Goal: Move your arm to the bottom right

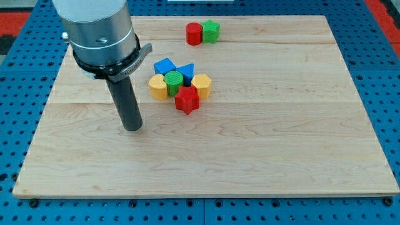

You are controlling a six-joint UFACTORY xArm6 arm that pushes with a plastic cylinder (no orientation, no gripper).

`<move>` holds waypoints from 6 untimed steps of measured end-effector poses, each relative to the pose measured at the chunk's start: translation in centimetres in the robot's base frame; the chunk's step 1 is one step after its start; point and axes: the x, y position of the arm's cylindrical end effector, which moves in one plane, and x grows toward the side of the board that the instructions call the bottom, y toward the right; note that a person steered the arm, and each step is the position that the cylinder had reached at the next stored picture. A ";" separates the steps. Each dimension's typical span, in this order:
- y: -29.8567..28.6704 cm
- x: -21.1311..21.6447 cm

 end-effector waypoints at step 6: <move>12.9 3.0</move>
